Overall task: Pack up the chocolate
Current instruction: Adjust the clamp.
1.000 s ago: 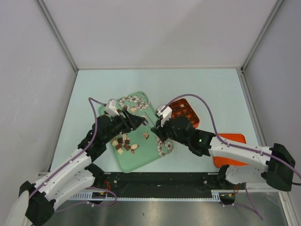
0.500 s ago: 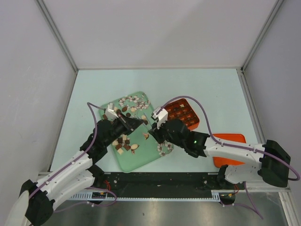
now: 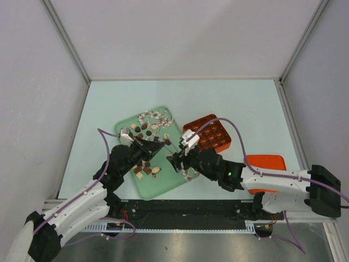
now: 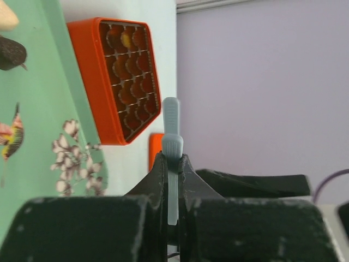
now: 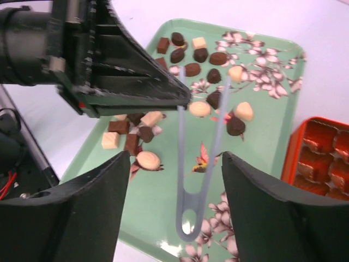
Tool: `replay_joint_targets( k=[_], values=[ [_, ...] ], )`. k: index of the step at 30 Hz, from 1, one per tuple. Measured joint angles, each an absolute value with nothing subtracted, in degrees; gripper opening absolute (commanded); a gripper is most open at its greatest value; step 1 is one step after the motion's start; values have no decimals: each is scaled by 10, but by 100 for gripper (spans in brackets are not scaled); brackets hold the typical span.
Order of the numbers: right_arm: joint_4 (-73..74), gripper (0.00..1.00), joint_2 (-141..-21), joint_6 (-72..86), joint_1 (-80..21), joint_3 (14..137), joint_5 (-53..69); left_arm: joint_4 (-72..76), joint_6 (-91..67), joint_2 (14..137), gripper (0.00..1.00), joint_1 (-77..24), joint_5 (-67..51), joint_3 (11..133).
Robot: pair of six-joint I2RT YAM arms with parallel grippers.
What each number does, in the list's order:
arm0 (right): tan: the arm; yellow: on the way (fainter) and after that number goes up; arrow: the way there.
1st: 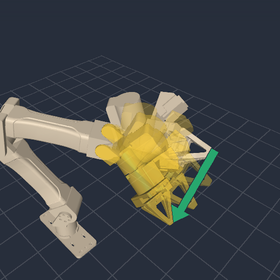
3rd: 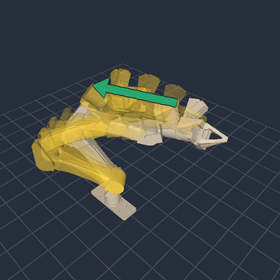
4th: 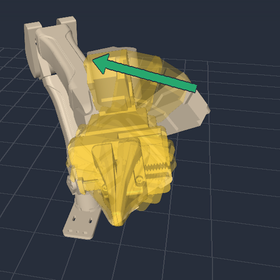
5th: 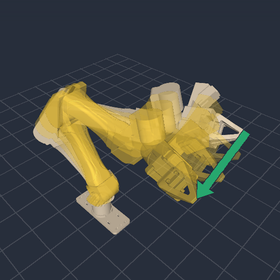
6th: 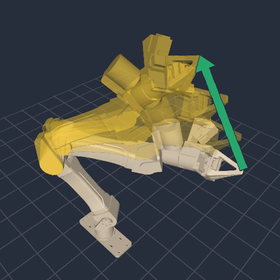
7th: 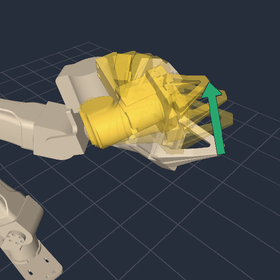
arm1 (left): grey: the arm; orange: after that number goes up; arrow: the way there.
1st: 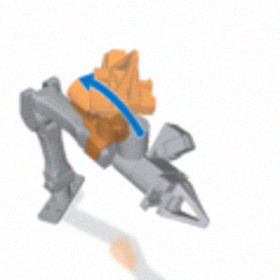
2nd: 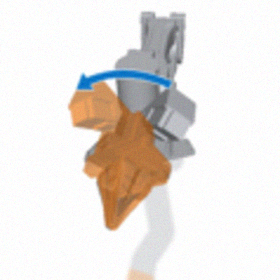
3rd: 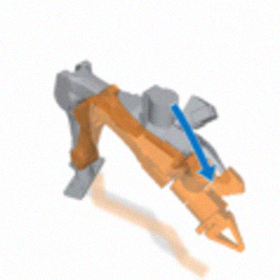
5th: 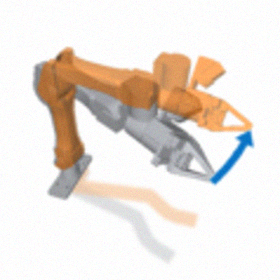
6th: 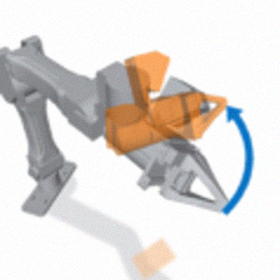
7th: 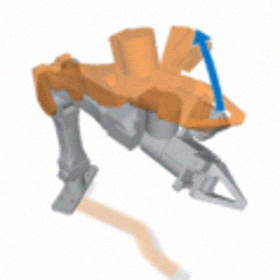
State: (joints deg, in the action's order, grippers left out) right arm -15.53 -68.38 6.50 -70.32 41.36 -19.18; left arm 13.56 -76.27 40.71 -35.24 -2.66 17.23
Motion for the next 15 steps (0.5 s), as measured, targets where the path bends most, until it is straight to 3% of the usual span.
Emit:
replay_joint_targets(
  k=[6, 15],
  values=[
    [-219, 80, -670, 61, -703, 353, -220, 164, -827, 394, 0, -352, -18, 148],
    [-287, 69, -693, 57, -703, 345, -222, 192, -872, 392, 0, -352, -17, 142]
  ],
)
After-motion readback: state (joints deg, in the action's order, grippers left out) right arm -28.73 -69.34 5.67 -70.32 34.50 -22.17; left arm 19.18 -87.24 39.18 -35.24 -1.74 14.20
